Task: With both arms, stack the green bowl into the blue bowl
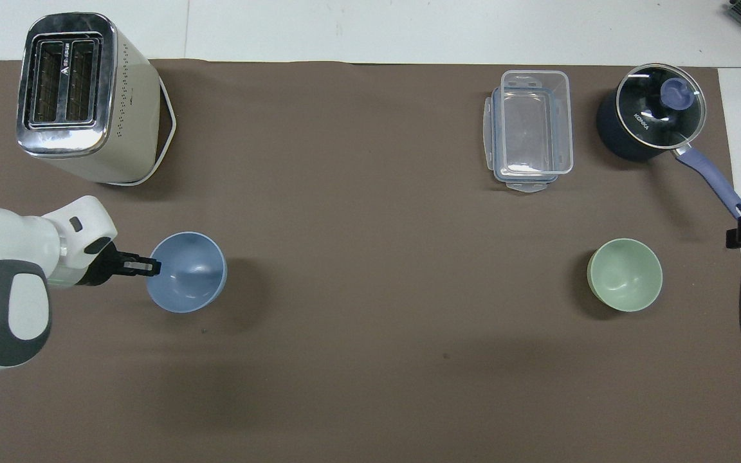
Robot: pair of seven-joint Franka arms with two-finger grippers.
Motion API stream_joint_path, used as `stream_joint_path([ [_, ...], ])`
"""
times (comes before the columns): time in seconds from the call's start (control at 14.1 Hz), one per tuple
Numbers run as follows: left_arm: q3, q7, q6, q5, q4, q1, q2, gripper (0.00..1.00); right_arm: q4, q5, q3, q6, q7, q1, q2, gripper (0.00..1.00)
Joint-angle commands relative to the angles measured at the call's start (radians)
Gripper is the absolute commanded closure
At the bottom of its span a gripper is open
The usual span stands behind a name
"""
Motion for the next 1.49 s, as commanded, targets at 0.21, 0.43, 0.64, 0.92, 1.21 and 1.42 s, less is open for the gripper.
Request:
stream_joint_path([
  [0.21,0.016,-0.309,0.182,0.025,-0.022,-0.274,0.046,1.0,-0.018,0.009,0.003,-0.005,-0.014,-0.012,-0.016,0.0],
  [0.43,0.017,-0.435,0.282,0.027,-0.015,-0.392,0.098,1.0,-0.021,0.01,0.003,-0.002,-0.016,-0.026,-0.014,0.0],
  [0.64,0.017,-0.512,0.353,0.028,-0.001,-0.48,0.148,1.0,-0.022,0.01,0.002,-0.002,-0.016,-0.026,-0.014,0.0],
  [0.92,0.016,-0.515,0.351,0.03,0.011,-0.513,0.169,1.0,-0.022,0.01,0.003,-0.002,-0.016,-0.026,-0.016,0.0],
  [1.21,0.016,-0.517,0.328,0.03,0.011,-0.514,0.169,0.73,-0.026,0.009,0.003,-0.001,-0.019,-0.026,-0.01,0.0],
  [1.42,0.016,-0.508,0.32,0.03,0.017,-0.507,0.171,0.0,-0.05,0.009,0.003,0.045,-0.11,-0.026,-0.013,0.0],
])
